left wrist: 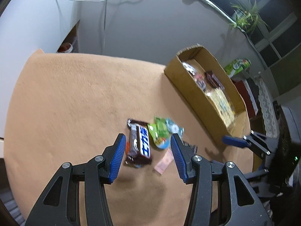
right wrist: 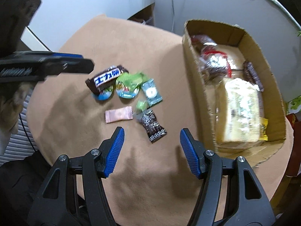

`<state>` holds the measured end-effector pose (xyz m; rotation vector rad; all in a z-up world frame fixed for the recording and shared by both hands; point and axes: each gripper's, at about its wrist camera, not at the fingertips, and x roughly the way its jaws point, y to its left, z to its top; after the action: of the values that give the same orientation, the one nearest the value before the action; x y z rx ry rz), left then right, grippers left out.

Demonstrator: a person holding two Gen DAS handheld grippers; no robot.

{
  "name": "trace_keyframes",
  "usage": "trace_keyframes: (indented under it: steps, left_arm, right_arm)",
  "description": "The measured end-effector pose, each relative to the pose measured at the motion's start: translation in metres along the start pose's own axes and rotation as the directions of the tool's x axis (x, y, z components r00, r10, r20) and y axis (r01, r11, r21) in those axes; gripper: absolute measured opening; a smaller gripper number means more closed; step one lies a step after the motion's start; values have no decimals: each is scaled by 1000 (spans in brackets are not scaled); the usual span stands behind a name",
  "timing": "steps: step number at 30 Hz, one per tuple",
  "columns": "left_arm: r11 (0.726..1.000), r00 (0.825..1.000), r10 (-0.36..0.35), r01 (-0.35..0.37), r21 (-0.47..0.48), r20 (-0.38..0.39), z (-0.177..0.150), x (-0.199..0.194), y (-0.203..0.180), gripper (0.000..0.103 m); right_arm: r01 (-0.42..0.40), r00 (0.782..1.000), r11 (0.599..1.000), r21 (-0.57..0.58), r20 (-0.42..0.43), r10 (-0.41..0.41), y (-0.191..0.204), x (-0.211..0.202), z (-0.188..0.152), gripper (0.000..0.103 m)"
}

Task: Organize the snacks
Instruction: 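Move both tools back from the box to the loose snacks, then grasp the pink candy with the left tool while the right tool grasps the black candy packet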

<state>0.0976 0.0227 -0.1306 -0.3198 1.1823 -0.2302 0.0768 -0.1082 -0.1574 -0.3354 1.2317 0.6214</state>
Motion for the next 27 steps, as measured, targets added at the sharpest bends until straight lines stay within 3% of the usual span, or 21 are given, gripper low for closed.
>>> trace_keyframes:
  steps: [8, 13, 27]
  left_arm:
    - [992, 999, -14, 20, 126, -50, -41, 10, -26, 35]
    - [985, 996, -16, 31, 172, -83, -47, 25, -35, 34]
    - [926, 987, 89, -33, 377, -132, -56, 66, -54, 27]
  right_arm:
    - [2, 999, 1000, -12, -39, -3, 1, 24, 2, 63]
    - [4, 999, 1000, -24, -51, -5, 1, 35, 6, 59]
    - [30, 997, 998, -64, -73, -35, 18, 55, 16, 51]
